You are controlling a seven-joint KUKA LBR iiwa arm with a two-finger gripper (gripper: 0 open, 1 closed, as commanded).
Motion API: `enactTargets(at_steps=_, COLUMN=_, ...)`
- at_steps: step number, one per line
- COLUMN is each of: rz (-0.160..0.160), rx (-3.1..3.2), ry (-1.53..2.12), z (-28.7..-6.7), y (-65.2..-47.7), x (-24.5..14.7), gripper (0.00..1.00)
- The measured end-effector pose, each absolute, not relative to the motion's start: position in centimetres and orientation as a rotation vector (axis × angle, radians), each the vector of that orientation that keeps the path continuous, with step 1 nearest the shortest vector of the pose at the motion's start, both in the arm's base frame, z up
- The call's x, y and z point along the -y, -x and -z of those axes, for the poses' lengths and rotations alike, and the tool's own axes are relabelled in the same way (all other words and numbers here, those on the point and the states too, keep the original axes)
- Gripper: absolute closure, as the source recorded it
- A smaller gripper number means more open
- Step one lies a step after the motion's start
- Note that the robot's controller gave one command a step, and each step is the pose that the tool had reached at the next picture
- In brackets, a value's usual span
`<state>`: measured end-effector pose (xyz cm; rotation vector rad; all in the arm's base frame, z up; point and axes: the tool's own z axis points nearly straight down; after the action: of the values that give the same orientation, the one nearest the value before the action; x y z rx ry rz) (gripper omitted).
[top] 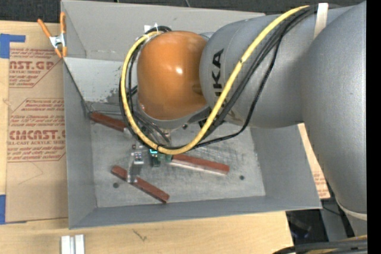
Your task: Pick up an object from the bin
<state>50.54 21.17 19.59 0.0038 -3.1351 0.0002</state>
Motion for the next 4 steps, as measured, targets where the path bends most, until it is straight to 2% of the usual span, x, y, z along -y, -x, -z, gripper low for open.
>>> enactTargets(at_steps=1, rz=0.002, rx=3.142, ry=-0.001, z=-19.9, y=-50.7, x=-21.1, gripper=0.00)
enactTargets(at_steps=2, rz=0.006, rx=3.148, ry=-0.033, z=-14.6, y=-50.9, x=-20.6, gripper=0.00)
enactTargets(at_steps=3, rz=0.008, rx=3.148, ry=-0.006, z=-7.7, y=-51.9, x=-16.6, gripper=1.00)
enactTargets(at_steps=4, rz=0.008, rx=3.148, ry=-0.006, z=-7.7, y=-51.9, x=-16.6, gripper=1.00)
